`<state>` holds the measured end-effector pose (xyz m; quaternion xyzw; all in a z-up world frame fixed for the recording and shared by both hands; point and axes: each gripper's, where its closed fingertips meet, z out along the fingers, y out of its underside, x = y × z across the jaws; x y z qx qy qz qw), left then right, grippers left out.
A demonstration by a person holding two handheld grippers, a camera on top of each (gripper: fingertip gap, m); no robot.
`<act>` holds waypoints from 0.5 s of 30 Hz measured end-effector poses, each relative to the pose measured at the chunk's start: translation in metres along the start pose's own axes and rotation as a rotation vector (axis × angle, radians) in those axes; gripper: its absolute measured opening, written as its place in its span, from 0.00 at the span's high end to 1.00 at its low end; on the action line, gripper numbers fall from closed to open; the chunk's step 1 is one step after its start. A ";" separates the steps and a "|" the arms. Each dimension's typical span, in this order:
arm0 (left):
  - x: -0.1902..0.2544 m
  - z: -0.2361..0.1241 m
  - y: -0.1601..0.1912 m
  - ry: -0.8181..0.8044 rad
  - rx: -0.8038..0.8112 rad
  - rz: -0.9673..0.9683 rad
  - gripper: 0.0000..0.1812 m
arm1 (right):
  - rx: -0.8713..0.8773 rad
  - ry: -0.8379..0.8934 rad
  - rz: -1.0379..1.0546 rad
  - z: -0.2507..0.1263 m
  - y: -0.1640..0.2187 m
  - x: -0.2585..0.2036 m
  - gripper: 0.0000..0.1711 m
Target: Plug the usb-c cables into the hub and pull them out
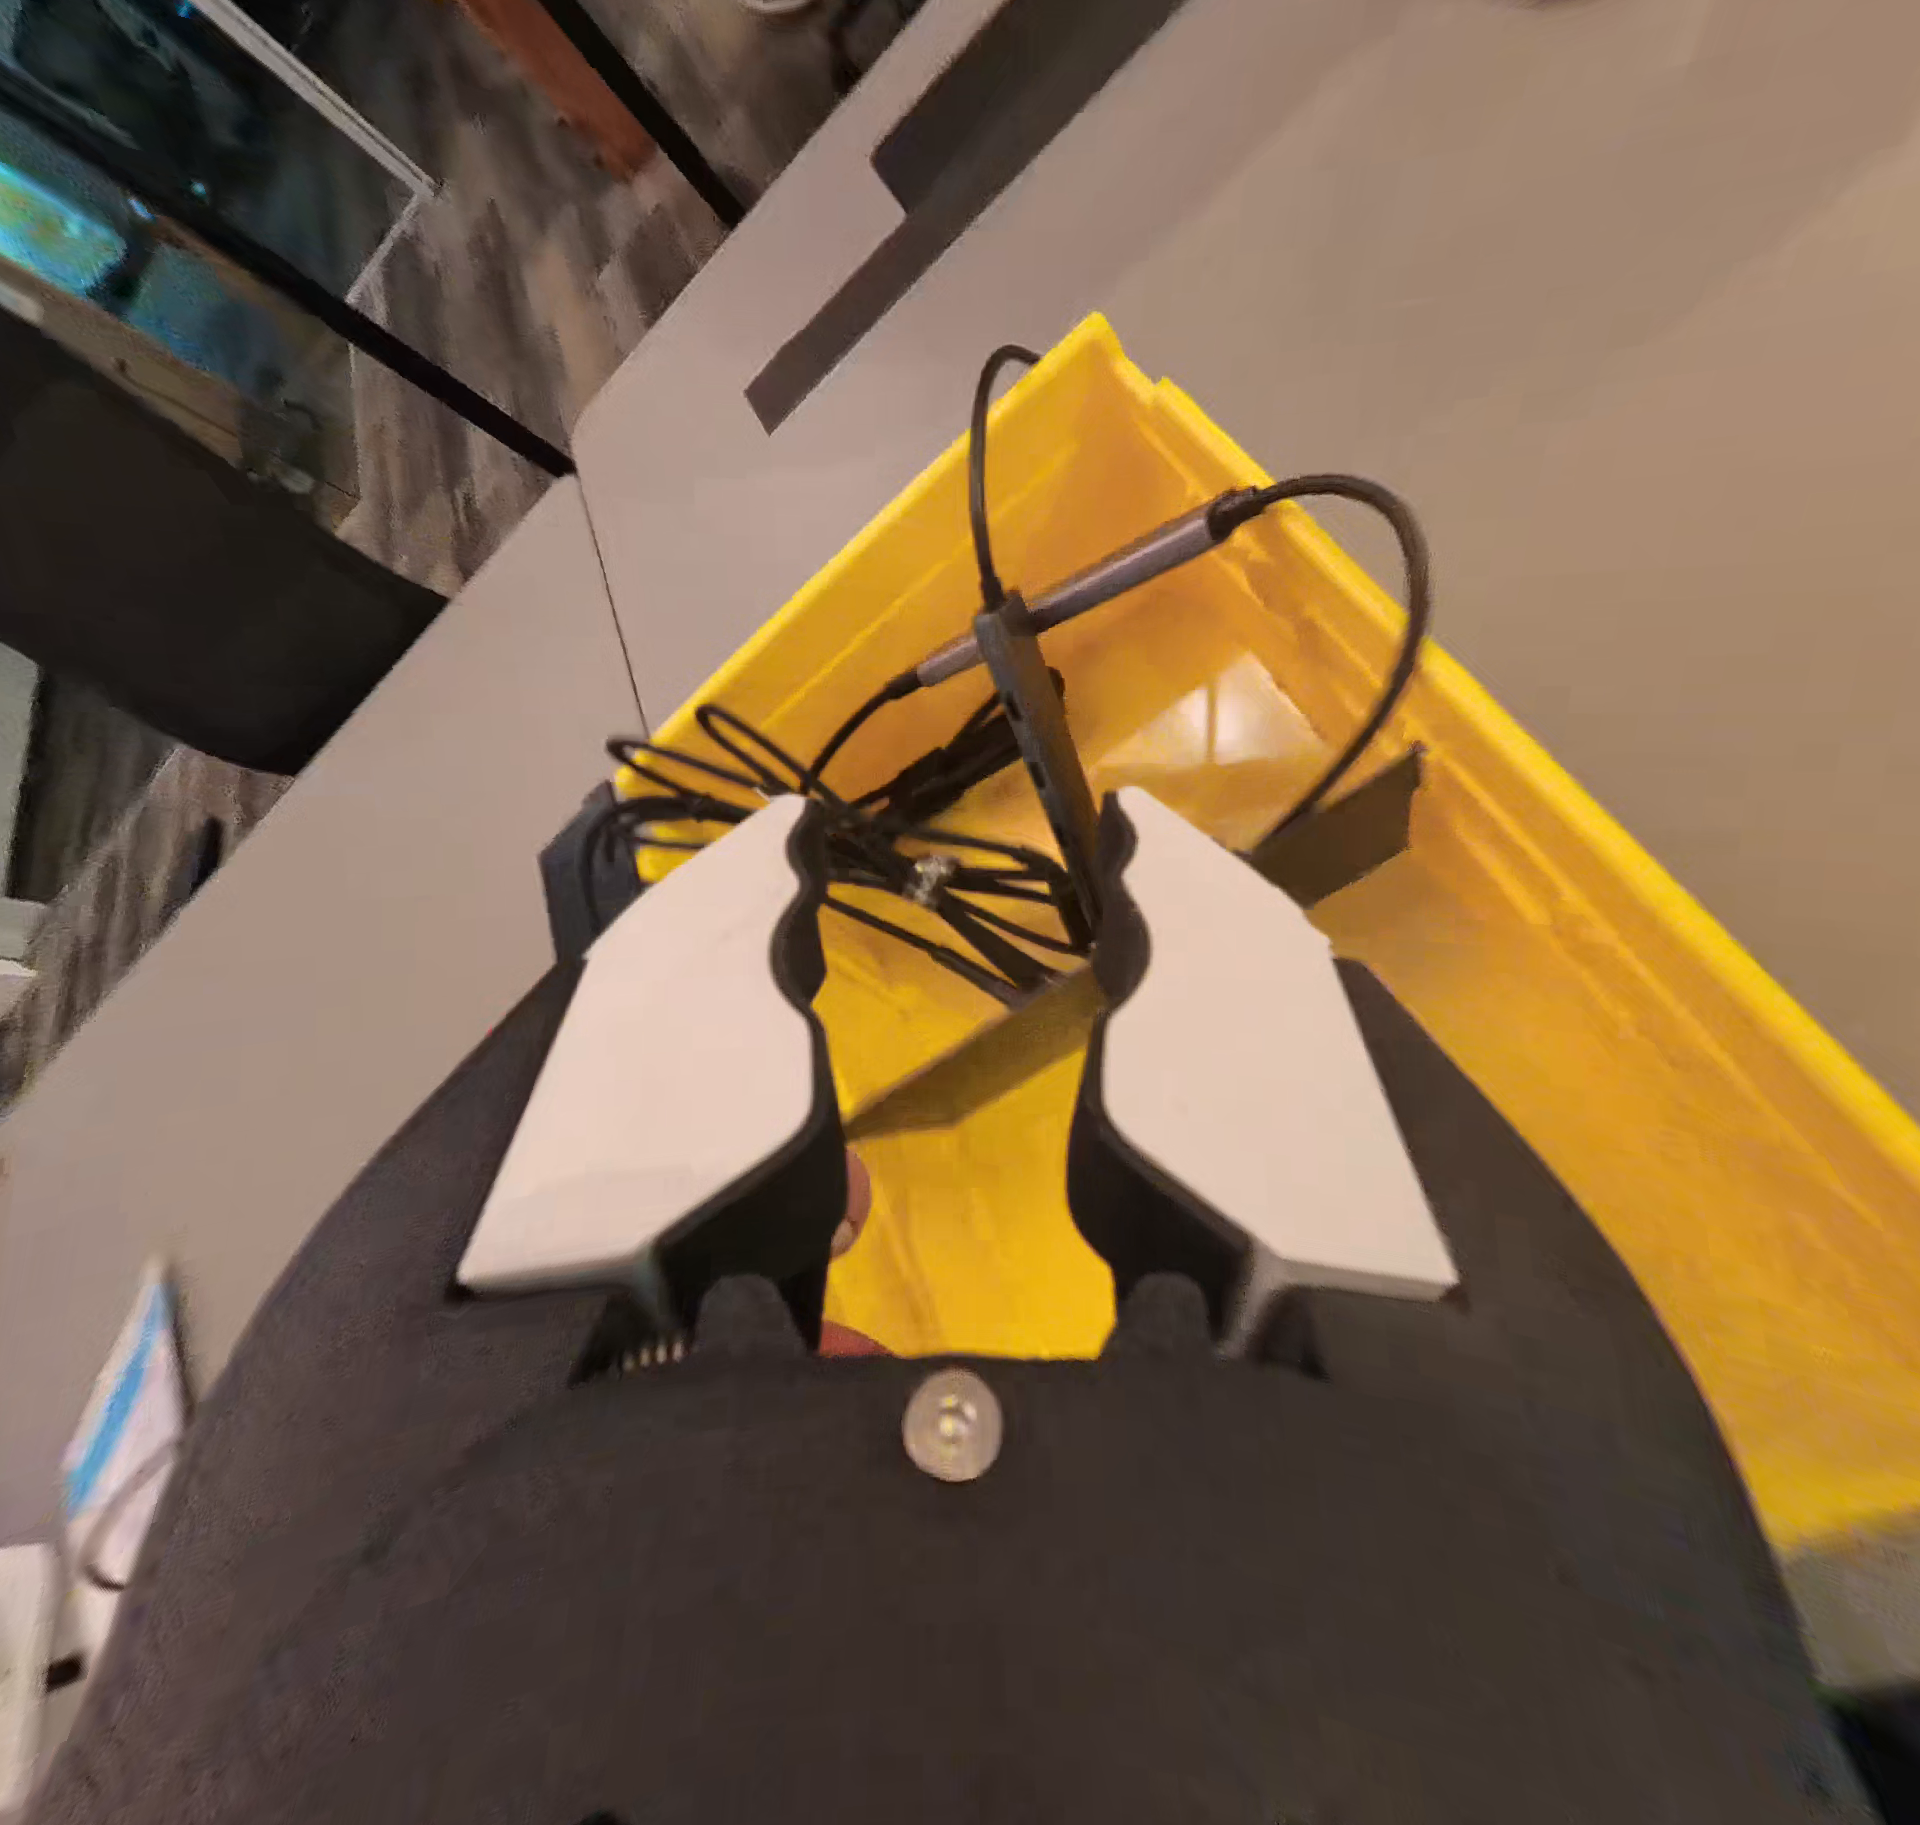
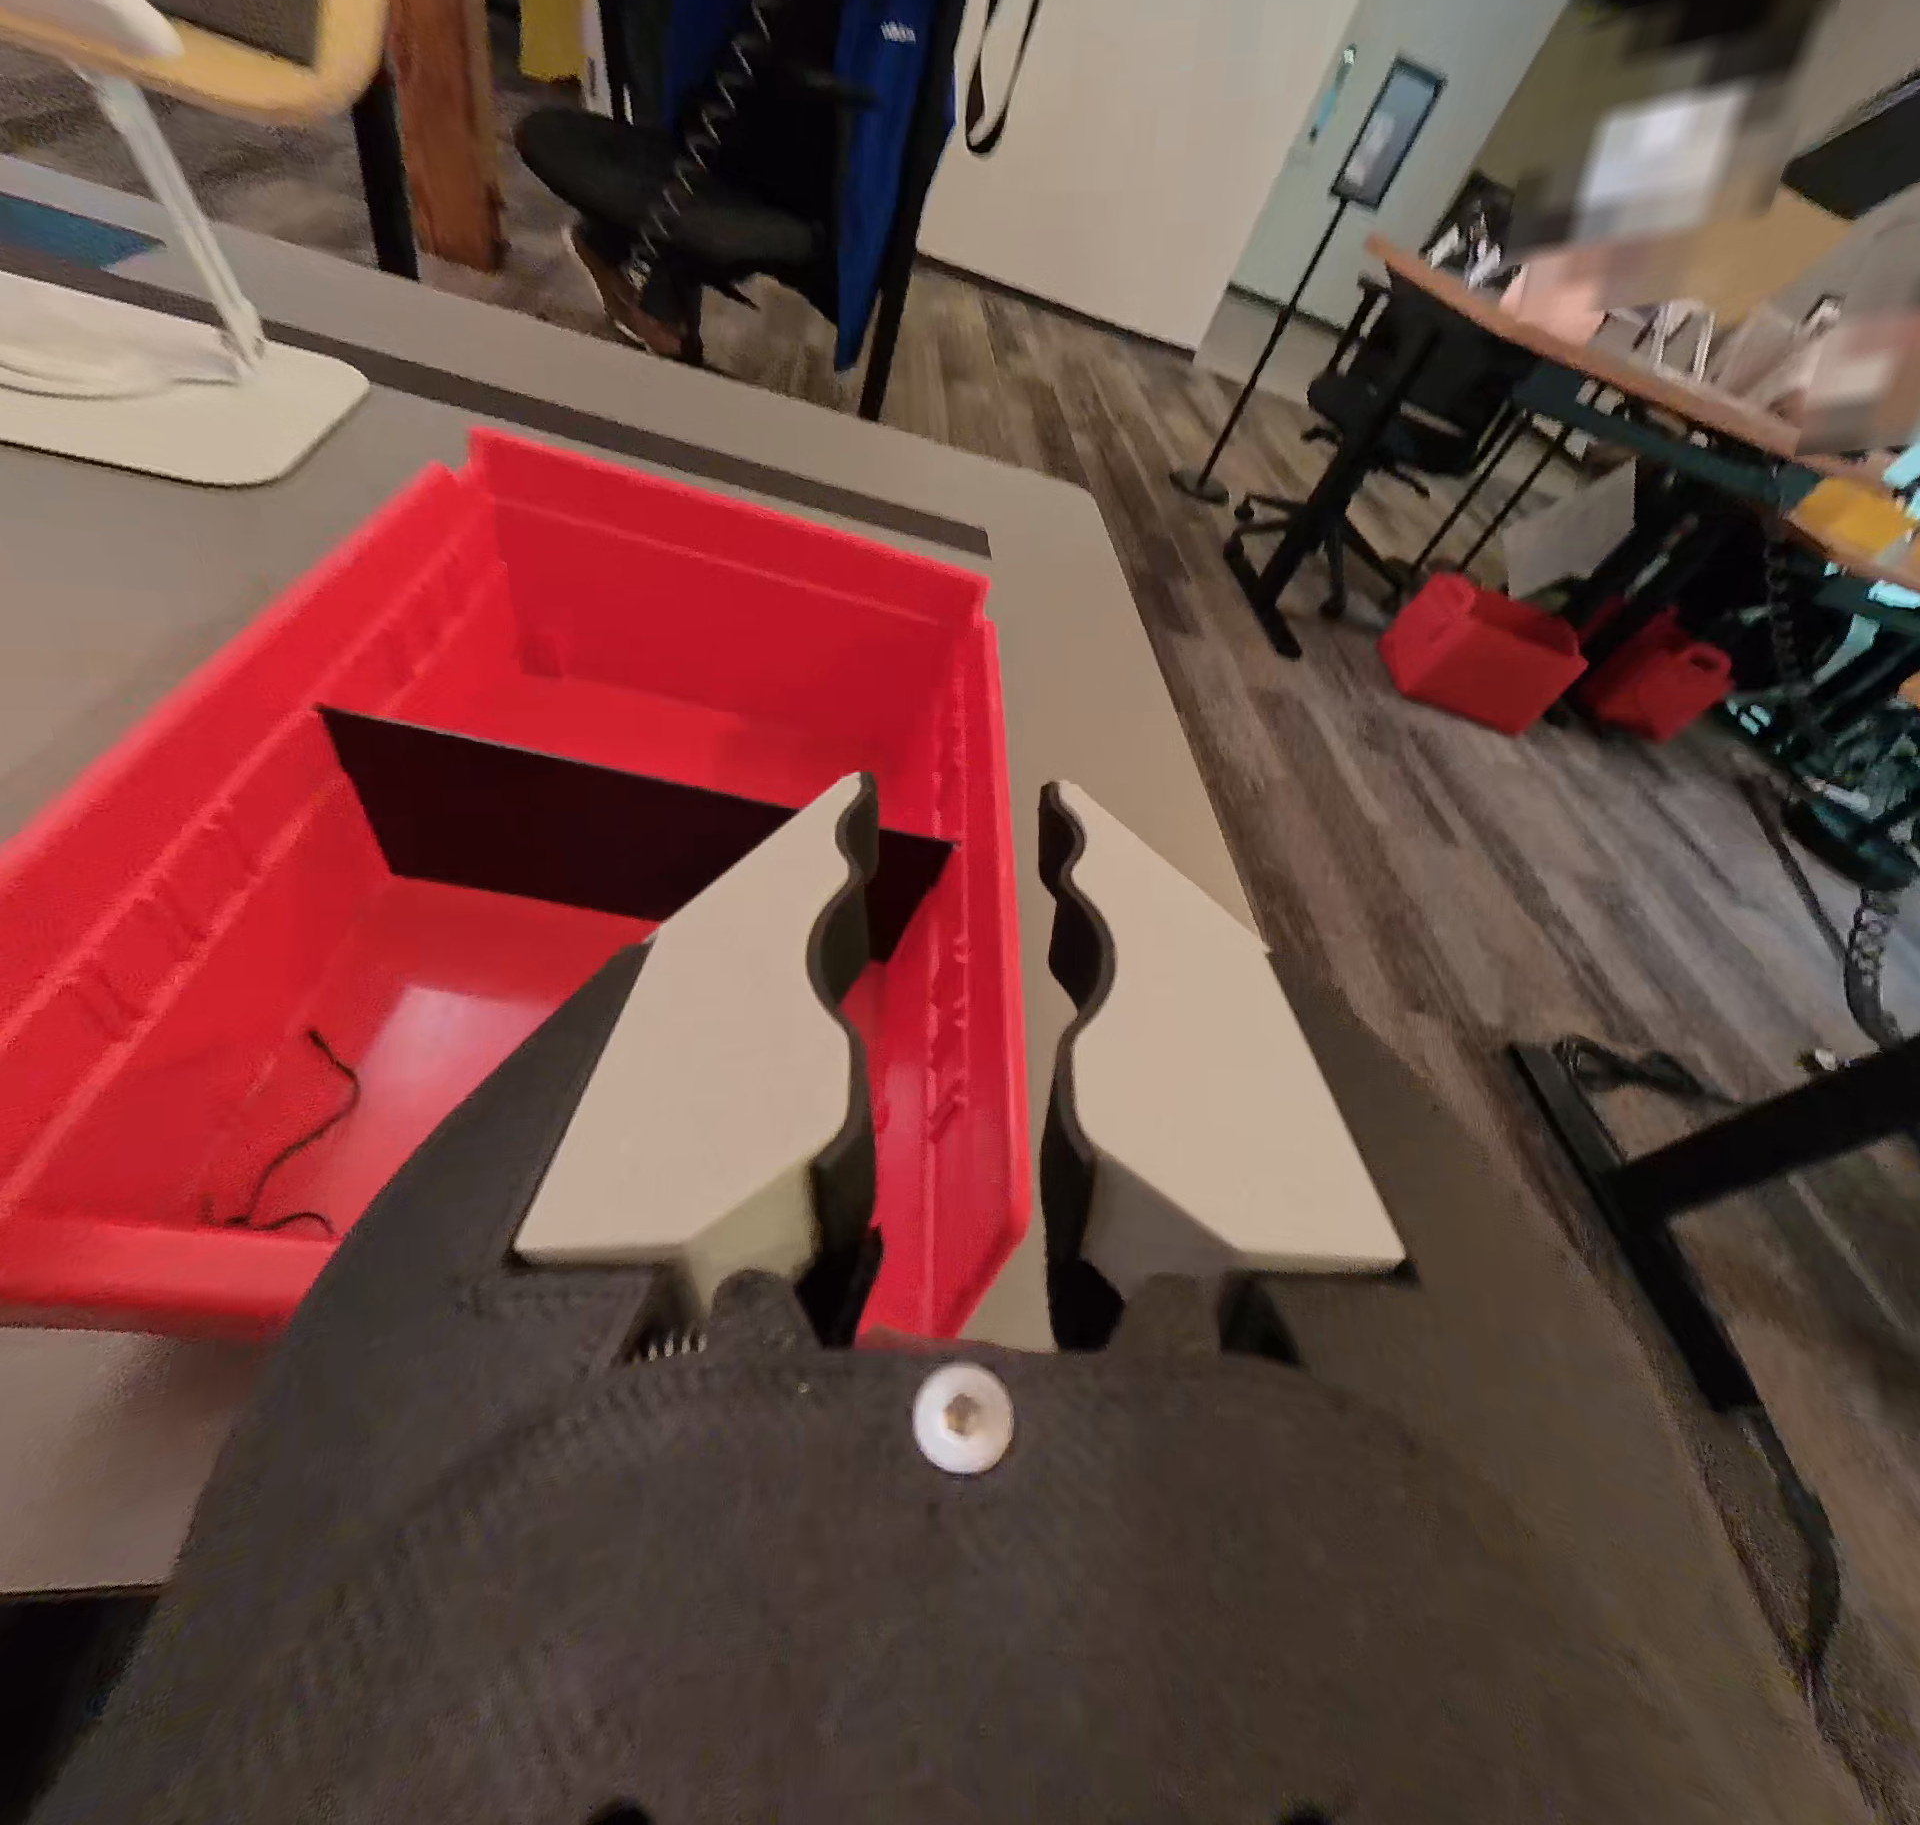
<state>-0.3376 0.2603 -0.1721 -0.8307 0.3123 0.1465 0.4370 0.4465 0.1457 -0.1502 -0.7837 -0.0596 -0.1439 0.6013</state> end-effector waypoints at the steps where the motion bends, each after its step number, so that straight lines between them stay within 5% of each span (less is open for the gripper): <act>1: 0.000 0.015 -0.004 0.000 -0.014 0.043 0.74 | 0.021 -0.008 -0.011 -0.003 -0.008 -0.005 0.84; 9: 0.018 0.092 0.016 0.184 -0.276 0.138 0.76 | 0.075 -0.109 -0.017 -0.014 -0.027 -0.039 0.86; 11: 0.021 0.099 0.021 0.199 -0.312 0.161 0.88 | 0.080 -0.119 -0.012 -0.014 -0.028 -0.043 0.86; 15: 0.017 0.095 0.010 0.181 -0.257 0.148 0.93 | 0.089 -0.135 -0.008 -0.014 -0.030 -0.049 0.87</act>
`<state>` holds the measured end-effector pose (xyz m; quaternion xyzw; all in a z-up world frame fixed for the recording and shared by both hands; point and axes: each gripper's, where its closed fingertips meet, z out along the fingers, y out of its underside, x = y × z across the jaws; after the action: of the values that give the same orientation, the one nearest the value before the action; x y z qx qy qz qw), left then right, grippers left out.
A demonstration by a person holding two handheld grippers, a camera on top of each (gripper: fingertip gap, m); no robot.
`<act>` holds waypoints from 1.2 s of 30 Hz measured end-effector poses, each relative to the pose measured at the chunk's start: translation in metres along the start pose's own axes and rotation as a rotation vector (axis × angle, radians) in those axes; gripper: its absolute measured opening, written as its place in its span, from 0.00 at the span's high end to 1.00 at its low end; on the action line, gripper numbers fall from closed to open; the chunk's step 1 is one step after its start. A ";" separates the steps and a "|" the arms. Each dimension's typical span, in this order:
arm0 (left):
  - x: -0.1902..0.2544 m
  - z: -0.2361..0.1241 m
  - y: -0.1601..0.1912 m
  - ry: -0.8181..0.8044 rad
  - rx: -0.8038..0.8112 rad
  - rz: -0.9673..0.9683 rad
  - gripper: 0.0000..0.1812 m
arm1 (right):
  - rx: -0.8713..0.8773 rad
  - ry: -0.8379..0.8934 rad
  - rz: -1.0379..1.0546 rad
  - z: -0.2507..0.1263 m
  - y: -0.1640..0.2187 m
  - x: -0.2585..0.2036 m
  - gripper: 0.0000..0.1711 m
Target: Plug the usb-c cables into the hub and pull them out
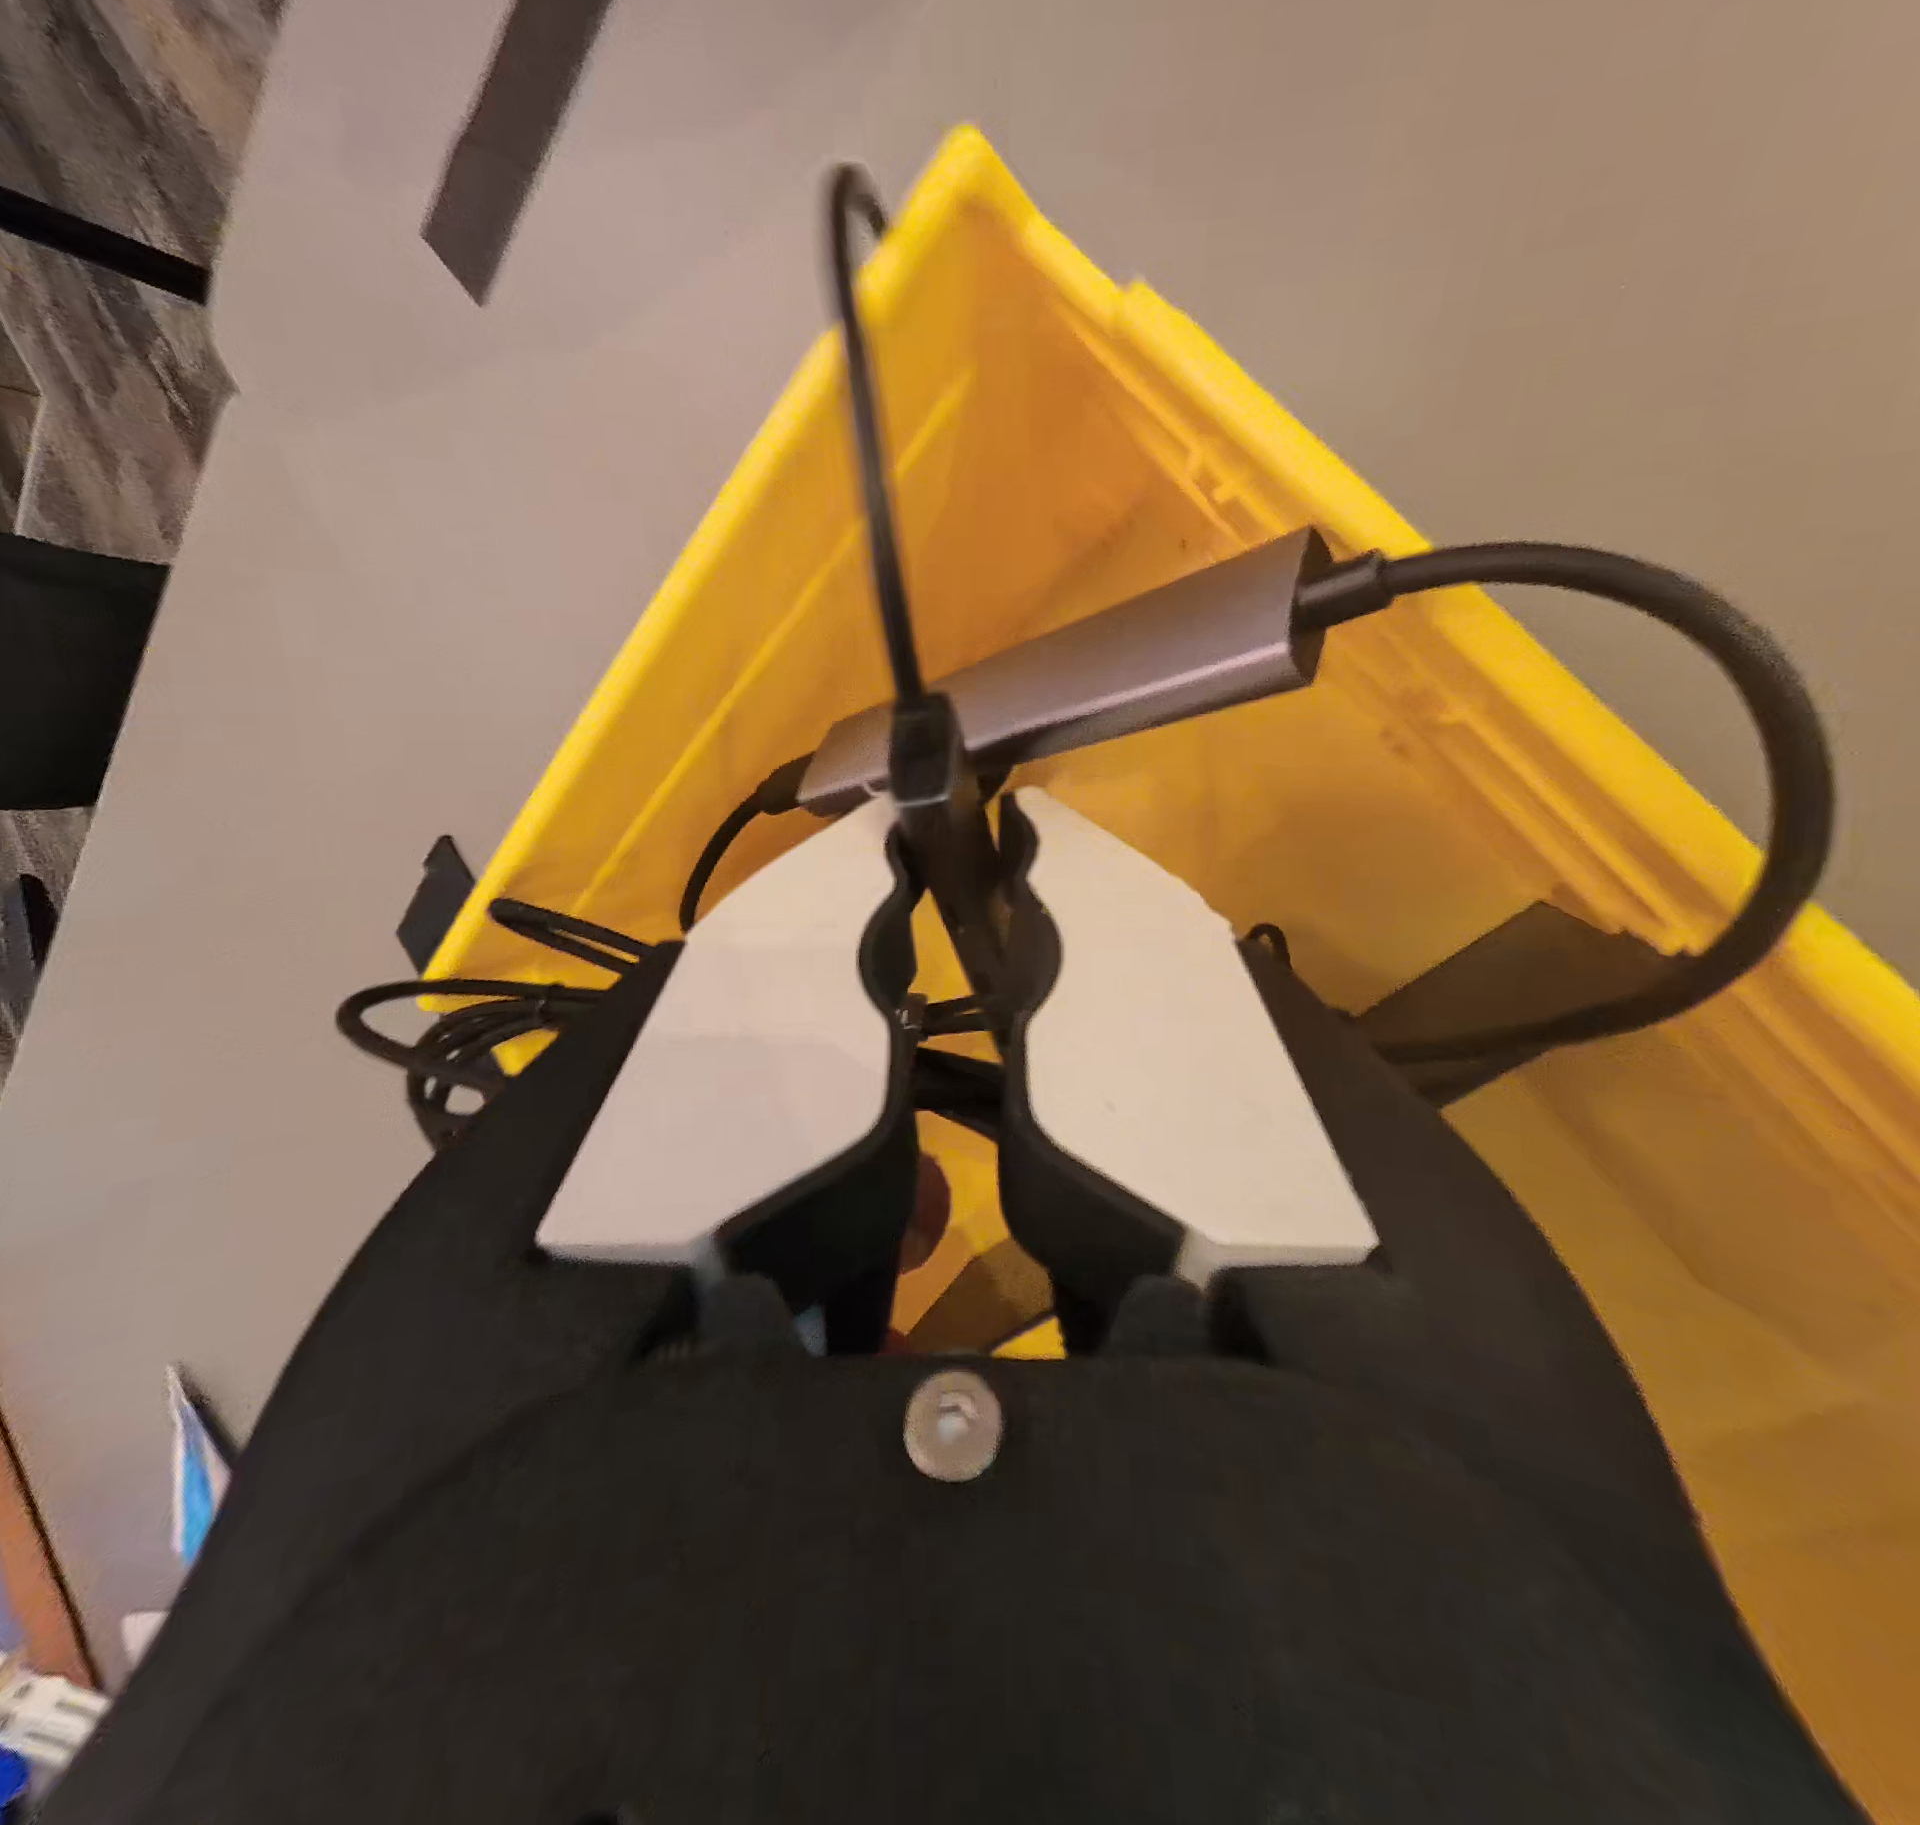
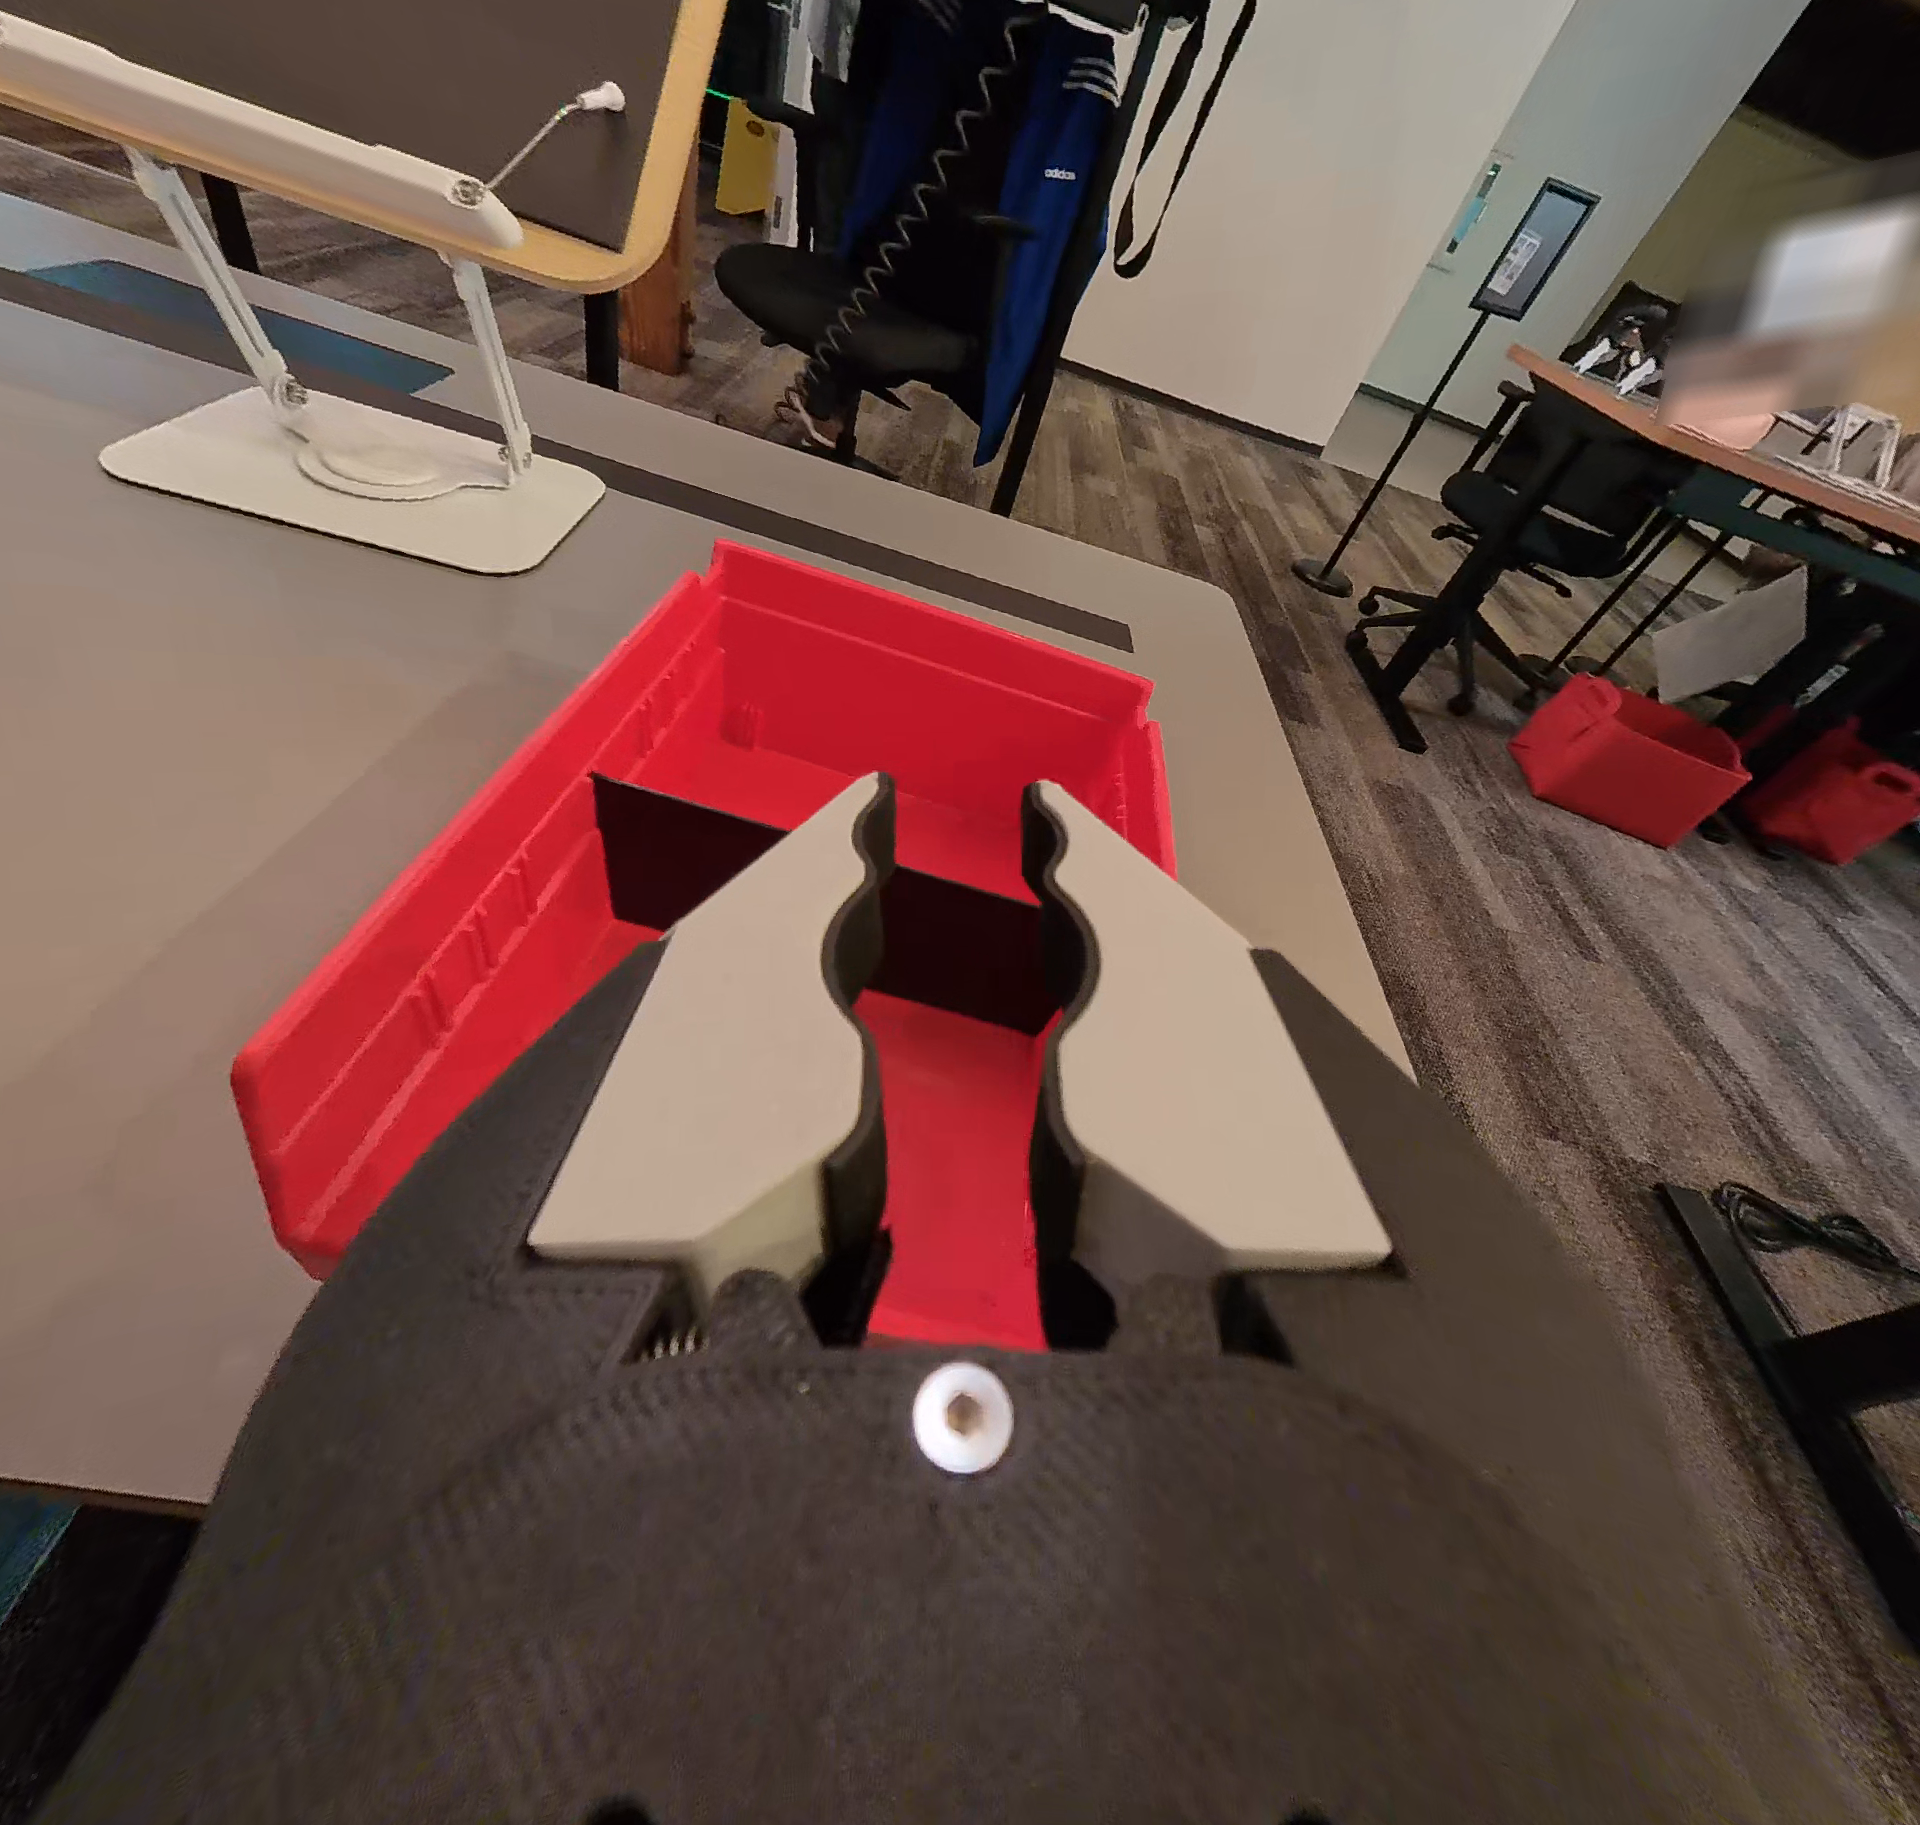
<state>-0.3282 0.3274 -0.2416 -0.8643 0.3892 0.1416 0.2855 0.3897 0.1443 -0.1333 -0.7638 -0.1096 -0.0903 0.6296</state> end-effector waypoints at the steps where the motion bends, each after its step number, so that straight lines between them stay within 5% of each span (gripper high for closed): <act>1: -0.004 -0.006 -0.002 -0.014 0.016 -0.017 0.94 | 0.004 -0.005 0.000 0.000 -0.001 -0.002 0.88; 9: -0.047 -0.073 -0.025 -0.132 0.239 -0.146 0.94 | 0.079 -0.080 0.042 0.004 -0.027 -0.023 0.90; 18: -0.066 -0.161 -0.075 -0.073 0.625 -0.341 0.94 | 0.186 -0.219 -0.033 0.006 -0.074 -0.090 0.90; 28: -0.048 -0.226 -0.145 0.009 0.867 -0.329 0.94 | 0.256 -0.499 -0.099 0.011 -0.115 -0.204 0.88; 36: -0.091 -0.296 -0.202 -0.093 0.956 -0.246 0.94 | 0.256 -0.565 -0.084 0.005 -0.114 -0.229 0.88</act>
<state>-0.2289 0.3104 0.1148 -0.6688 0.2927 -0.0492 0.6816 0.1381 0.1581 -0.0896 -0.6679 -0.3221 0.1140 0.6612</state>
